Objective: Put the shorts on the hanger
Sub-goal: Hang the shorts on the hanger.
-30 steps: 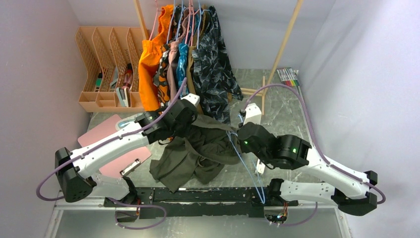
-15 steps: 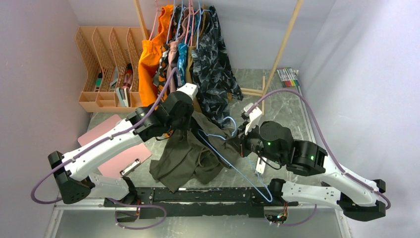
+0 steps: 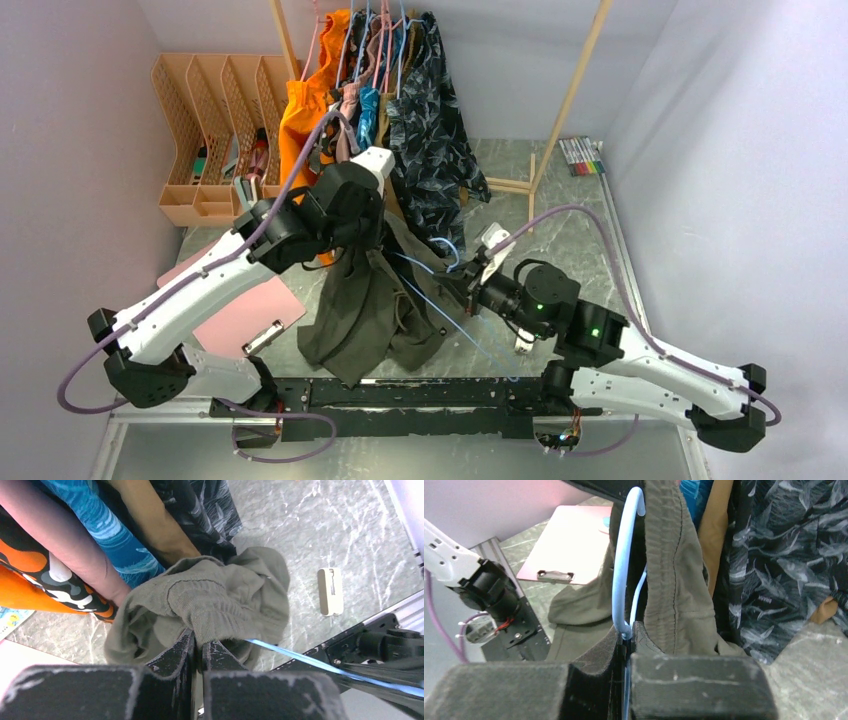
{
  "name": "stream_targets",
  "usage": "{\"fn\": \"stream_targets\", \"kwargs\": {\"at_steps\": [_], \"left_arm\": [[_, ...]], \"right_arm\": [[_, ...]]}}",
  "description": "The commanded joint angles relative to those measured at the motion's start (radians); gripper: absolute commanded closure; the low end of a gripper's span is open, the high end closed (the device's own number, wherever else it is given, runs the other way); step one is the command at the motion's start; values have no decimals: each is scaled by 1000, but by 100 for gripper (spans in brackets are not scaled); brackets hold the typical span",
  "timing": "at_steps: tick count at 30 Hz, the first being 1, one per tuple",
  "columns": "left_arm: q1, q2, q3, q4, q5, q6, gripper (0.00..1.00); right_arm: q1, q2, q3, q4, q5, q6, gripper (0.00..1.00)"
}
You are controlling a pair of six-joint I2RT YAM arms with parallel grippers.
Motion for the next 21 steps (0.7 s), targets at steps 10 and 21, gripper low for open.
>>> {"fn": "stream_targets", "kwargs": {"at_steps": [10,21], "left_arm": [[6,3,315,-204,213,-80,93],[6,-73,364,-269,246,-74,93]], "right_arm": [[2,43,-74,552,76,-273,100],[1,201,228,129,-446,-248,100]]}}
